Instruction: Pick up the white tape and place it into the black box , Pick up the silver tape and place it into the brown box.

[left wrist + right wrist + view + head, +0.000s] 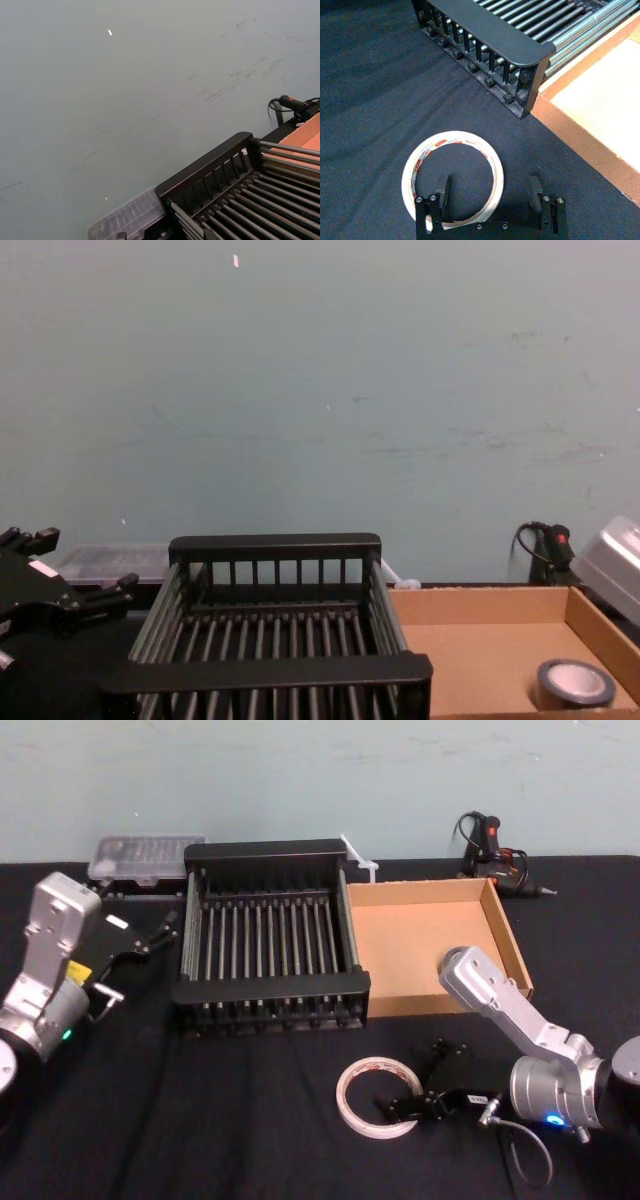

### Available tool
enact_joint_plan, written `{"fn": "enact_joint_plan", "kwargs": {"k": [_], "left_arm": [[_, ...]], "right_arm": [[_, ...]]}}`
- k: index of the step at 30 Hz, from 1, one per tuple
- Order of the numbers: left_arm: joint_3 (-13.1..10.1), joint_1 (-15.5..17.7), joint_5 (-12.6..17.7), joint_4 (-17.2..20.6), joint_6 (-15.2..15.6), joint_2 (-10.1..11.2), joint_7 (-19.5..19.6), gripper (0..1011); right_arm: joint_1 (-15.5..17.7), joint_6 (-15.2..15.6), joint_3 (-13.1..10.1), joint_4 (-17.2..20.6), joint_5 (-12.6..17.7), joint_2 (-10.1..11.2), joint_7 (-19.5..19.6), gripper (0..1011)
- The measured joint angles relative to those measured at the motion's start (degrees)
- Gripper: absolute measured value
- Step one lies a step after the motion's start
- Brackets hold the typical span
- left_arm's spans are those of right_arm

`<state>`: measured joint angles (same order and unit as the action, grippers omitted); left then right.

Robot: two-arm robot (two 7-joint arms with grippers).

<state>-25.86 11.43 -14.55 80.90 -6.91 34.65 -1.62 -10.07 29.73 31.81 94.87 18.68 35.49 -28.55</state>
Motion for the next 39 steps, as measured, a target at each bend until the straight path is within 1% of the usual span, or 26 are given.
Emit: {"fn": "enact_joint_plan", "kwargs": {"k": [5, 26, 29, 30, 31, 32, 34, 35, 36, 39], "left_arm": [[0.00, 0.00, 0.00, 0.00, 0.00, 0.00, 0.00, 1001], [0.00, 0.00, 0.00, 0.00, 0.00, 0.00, 0.00, 1001], [0.00, 0.00, 0.00, 0.00, 0.00, 0.00, 0.00, 1001], [0.00, 0.00, 0.00, 0.00, 0.00, 0.00, 0.00, 1001], [0.00, 0.00, 0.00, 0.00, 0.00, 0.00, 0.00, 1001], [0.00, 0.00, 0.00, 0.00, 0.00, 0.00, 0.00, 1001], [0.00, 0.00, 0.00, 0.00, 0.00, 0.00, 0.00, 1001], [0.00, 0.00, 0.00, 0.00, 0.00, 0.00, 0.00, 1001], [0.00, 0.00, 0.00, 0.00, 0.00, 0.00, 0.00, 1001], [0.00, 0.00, 0.00, 0.00, 0.00, 0.00, 0.00, 1001]], "right_arm": [[-0.07, 0.59, -0.08, -0.03, 0.00, -0.11, -0.17, 1002], [0.00, 0.49, -0.12, 0.00, 0.04, -0.04, -0.14, 1002], [0.00, 0.46, -0.13, 0.01, 0.04, -0.02, -0.11, 969], [0.00, 0.46, -0.13, 0.01, 0.05, -0.02, -0.10, 931], [0.00, 0.45, -0.13, 0.01, 0.05, -0.02, -0.10, 925], [0.00, 0.43, -0.13, 0.01, 0.05, -0.02, -0.08, 874], [0.00, 0.43, -0.13, 0.01, 0.06, -0.02, -0.07, 842], [0.00, 0.41, -0.13, 0.01, 0.06, -0.02, -0.06, 789], [0.00, 0.41, -0.13, 0.01, 0.06, -0.02, -0.06, 789], [0.00, 0.40, -0.13, 0.01, 0.06, -0.02, -0.06, 696]]}}
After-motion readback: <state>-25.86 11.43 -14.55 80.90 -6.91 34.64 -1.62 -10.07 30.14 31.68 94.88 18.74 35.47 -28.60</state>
